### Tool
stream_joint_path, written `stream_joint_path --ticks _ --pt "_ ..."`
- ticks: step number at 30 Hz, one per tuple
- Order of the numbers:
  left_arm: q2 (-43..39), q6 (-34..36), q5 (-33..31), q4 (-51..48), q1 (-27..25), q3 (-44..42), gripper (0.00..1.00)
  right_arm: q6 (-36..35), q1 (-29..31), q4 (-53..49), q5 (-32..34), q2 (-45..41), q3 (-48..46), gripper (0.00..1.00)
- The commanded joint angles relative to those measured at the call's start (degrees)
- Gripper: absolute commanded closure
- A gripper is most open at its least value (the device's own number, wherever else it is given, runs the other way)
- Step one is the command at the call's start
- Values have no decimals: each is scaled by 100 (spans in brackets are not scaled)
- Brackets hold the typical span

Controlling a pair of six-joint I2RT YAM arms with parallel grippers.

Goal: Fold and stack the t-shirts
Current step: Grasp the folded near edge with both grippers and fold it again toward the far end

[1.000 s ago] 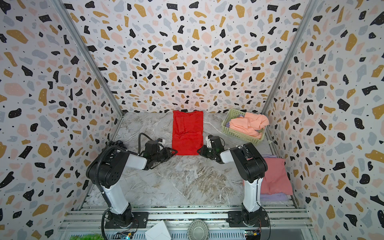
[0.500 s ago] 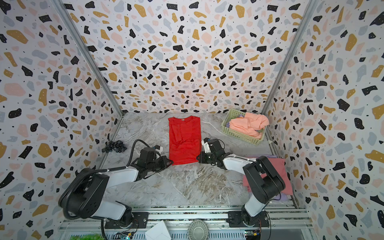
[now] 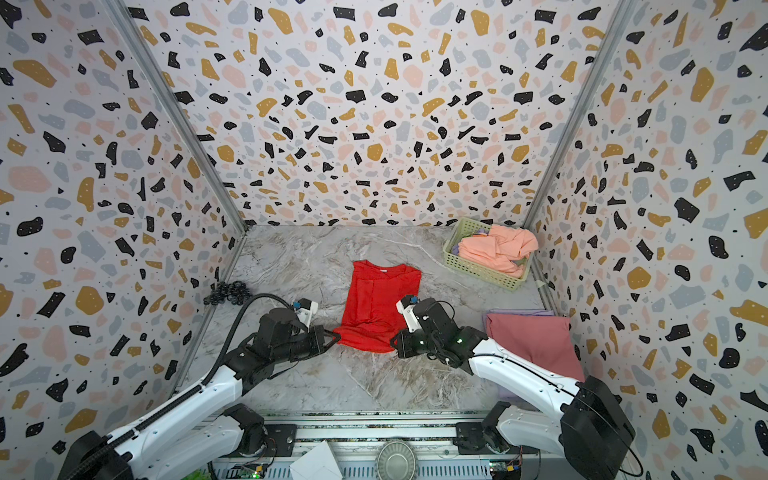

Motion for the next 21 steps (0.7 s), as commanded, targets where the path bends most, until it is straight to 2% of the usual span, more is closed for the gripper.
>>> stream_joint_path --ticks 1,5,9,13,16,17,18,19,21 --pt "474 521 -33 74 26 592 100 -211 -117 -229 633 38 570 100" --pt "1380 1084 -11 94 180 1625 100 -193 -738 234 385 279 828 100" --pt "2537 1446 282 294 491 2738 100 -277 -1392 837 -107 930 1206 100" --pt "3904 1544 684 434 797 3739 100 -392 -1912 1366 -529 2069 1800 100" --pt "4991 1551 860 413 938 4622 100 -400 -2252 1519 -568 3087 2585 100" --pt "5319 1508 874 443 971 4886 96 -400 -2326 1566 -527 3385 2804 100" --pt "5660 1456 851 417 1011 5188 88 -406 -2421 1630 -562 3724 3102 97" --pt "5952 1406 820 390 1043 5473 74 -394 -2513 1561 -517 4107 3459 82" --pt "6384 1213 597 399 1136 5814 61 -426 -2660 1585 -509 4684 4048 43"
